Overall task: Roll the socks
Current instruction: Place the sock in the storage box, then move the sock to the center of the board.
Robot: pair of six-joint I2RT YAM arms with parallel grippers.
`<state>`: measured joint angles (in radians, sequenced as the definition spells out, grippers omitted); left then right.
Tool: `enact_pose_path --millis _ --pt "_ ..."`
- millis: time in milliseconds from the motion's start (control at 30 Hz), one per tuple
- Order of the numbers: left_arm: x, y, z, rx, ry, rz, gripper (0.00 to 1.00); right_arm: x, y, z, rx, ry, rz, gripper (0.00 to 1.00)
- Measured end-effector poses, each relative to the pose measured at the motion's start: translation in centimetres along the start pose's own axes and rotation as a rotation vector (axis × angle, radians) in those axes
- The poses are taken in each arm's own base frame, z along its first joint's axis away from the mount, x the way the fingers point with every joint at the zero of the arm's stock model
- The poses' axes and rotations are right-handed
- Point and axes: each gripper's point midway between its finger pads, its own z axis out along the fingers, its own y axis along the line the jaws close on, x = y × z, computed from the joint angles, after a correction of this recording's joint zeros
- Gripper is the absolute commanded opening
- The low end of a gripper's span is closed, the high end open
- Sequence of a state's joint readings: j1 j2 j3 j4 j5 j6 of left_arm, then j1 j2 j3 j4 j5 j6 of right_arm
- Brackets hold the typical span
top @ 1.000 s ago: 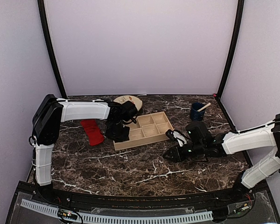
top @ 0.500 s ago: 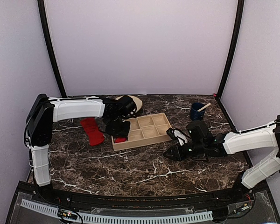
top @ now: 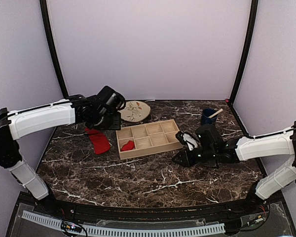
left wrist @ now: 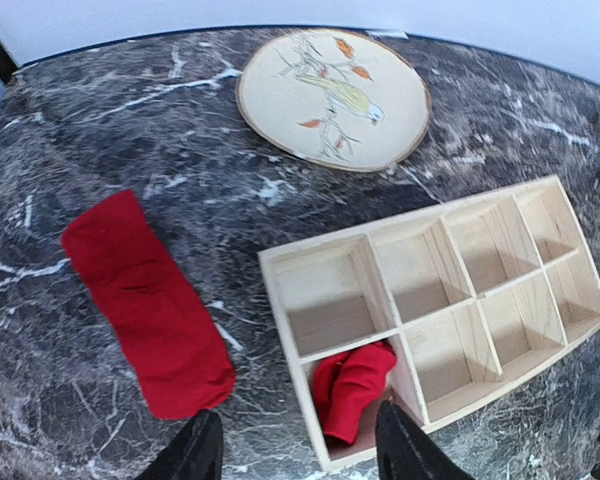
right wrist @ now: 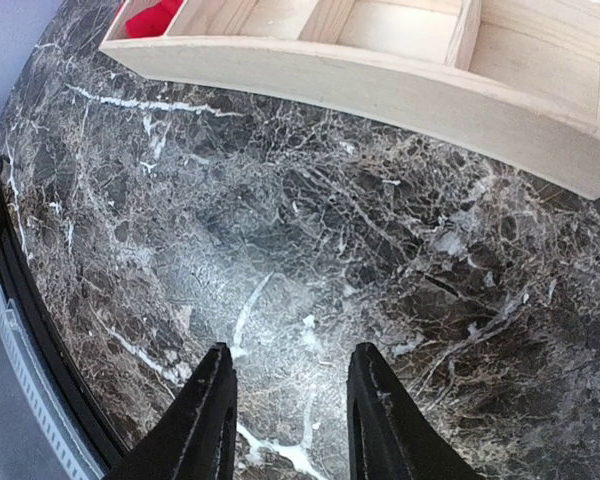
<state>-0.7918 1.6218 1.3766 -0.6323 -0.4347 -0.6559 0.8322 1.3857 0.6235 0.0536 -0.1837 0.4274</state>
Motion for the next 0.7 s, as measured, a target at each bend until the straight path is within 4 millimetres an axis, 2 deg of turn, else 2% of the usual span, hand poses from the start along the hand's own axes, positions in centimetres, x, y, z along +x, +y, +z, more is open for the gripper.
enact_pose_path --millis 100,167,267,367,533,700 --pt "-0.5 3.7 -2.2 -0.021 -0.109 -0.092 0.56 -0.8 0.4 -0.1 0.015 -0.022 -0.014 0.35" --pt "-0.9 6.5 -2.2 -0.050 -0.146 -0.167 0.56 -1.5 0.7 -0.1 0.024 -0.038 -0.024 0.36" --pt "-0.2 10.2 -1.1 -0.093 -0.164 -0.276 0.53 -2.9 1.5 -0.2 0.030 -0.066 -0.039 0.36" --pt "1.3 12.9 1.1 -0.143 -0.133 -0.352 0.37 -3.9 2.6 -0.3 0.030 -0.086 -0.057 0.36" --pt "3.4 13.6 5.0 -0.140 -0.045 -0.414 0.27 -4.8 4.4 -0.1 0.027 -0.103 -0.082 0.36" --pt "4.8 13.5 9.1 -0.119 0.054 -0.466 0.16 -4.2 5.0 0.7 0.041 -0.082 -0.082 0.36"
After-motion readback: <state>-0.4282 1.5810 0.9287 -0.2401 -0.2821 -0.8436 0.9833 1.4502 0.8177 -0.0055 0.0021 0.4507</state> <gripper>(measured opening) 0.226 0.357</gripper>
